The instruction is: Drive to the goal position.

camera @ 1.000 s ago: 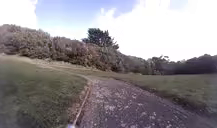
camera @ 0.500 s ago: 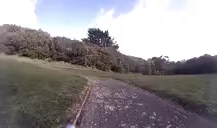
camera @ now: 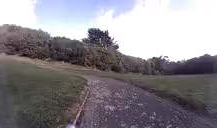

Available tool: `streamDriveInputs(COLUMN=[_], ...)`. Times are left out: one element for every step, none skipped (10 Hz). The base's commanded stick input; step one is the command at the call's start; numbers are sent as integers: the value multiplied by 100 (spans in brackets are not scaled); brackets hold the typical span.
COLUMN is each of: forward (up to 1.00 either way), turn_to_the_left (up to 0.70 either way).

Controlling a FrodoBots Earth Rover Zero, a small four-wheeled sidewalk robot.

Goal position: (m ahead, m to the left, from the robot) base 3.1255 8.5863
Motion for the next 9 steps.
streamDriveInputs(forward=[5, 5, 26, 69, 70, 70, 70, 70, 70], turn_to_the_left=[0, 0, 0, 0, 0, 0, 0, 0, 0])
